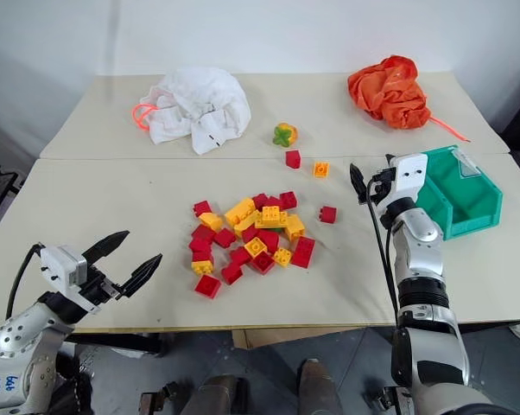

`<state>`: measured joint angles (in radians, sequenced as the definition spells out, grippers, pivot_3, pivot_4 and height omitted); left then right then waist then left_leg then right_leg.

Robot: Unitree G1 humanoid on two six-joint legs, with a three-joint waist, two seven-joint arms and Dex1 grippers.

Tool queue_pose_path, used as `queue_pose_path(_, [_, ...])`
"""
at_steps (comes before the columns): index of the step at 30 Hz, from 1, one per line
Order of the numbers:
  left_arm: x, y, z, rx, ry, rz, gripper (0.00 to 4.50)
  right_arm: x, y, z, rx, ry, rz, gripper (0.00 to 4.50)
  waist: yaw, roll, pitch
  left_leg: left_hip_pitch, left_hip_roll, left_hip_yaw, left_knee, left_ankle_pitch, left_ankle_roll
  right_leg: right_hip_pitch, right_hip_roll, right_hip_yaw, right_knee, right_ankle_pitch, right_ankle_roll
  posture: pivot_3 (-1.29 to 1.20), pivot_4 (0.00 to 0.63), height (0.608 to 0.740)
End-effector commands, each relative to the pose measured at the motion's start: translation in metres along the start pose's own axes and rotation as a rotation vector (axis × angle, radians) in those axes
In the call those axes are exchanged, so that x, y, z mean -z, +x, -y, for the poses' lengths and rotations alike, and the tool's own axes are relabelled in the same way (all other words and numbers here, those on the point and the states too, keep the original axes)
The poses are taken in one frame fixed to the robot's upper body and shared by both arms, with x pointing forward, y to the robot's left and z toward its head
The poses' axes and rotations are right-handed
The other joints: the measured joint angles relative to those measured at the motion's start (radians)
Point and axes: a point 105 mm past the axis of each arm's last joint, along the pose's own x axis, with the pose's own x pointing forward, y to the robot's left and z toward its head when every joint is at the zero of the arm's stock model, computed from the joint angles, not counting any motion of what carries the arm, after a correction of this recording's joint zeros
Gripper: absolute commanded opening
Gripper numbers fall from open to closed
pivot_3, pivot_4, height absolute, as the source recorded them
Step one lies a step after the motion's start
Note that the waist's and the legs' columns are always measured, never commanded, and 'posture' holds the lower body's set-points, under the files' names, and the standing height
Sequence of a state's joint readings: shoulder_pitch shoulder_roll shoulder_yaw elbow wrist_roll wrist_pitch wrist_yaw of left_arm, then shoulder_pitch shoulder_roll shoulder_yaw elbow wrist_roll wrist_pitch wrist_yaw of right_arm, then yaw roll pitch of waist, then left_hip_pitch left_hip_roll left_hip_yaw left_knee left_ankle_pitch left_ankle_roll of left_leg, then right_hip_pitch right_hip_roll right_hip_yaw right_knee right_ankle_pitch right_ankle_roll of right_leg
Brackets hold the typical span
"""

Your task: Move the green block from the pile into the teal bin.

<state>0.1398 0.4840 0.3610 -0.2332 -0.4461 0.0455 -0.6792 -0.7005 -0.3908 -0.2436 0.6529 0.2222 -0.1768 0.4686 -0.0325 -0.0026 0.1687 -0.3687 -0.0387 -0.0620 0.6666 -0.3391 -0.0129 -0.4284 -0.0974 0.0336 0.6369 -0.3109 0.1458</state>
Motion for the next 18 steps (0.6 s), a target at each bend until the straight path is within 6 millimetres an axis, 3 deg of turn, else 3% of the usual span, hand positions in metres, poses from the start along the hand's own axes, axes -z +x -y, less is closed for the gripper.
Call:
queue_pose_path(1, [-0.006,0.002,-0.002,0.003,0.041,0.011,4.50,-0.015,-0.003,0.008,0.004,-0.025,0.046,4.46,0.001,0.000,0.000,0.000,0.000,0.000,0.000,0.000,0.000,0.000,0.000,0.000,0.000,0.000,0.000,0.00,0.150,0.740])
queue_pose_path(5, [-0.012,0.006,-0.008,0.010,0.023,0.035,4.50,-0.018,-0.009,0.001,-0.071,-0.024,0.063,4.46,0.005,0.000,0.000,0.000,0.000,0.000,0.000,0.000,0.000,0.000,0.000,0.000,0.000,0.000,0.000,0.00,0.150,0.740])
queue_pose_path(10, [-0.023,0.009,-0.012,0.065,0.066,0.060,4.50,-0.032,-0.038,-0.012,-0.281,-0.024,0.091,4.46,0.006,0.000,0.000,0.000,0.000,-0.001,0.000,0.000,0.000,0.000,0.000,0.000,0.000,0.000,0.000,0.00,0.150,0.740])
queue_pose_path(14, [-0.017,0.015,0.005,0.289,0.084,0.016,4.50,-0.046,-0.084,-0.014,-0.484,-0.051,0.011,4.46,0.009,0.000,0.000,-0.001,0.000,-0.001,-0.001,0.000,0.001,0.001,-0.001,-0.001,-0.001,0.000,0.000,0.00,0.150,0.740])
queue_pose_path(18, [-0.002,0.038,0.007,0.394,0.069,0.008,4.50,-0.043,-0.120,-0.003,-0.553,-0.079,-0.130,4.46,0.030,0.001,0.000,0.000,-0.001,-0.001,0.000,0.000,0.001,0.003,0.000,-0.002,-0.007,0.000,0.000,0.00,0.150,0.740])
